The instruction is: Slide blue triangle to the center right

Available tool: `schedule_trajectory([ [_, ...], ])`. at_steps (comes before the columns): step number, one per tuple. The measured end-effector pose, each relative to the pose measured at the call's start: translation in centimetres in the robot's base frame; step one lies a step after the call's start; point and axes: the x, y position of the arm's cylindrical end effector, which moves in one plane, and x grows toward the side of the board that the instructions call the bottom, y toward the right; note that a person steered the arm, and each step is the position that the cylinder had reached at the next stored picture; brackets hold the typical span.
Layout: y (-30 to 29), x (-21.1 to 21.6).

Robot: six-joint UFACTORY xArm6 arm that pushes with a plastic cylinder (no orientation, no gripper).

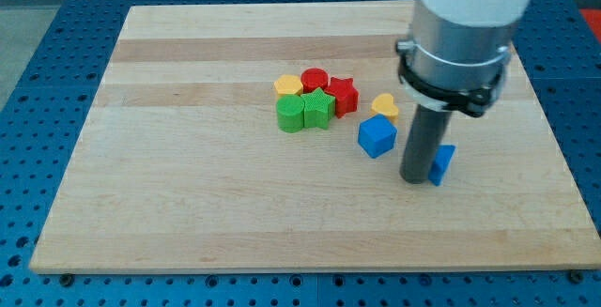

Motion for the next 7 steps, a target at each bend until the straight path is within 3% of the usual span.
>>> schedule_trajectory([
  [2, 4.5, 0.2],
  [7, 7.7, -2.5],
])
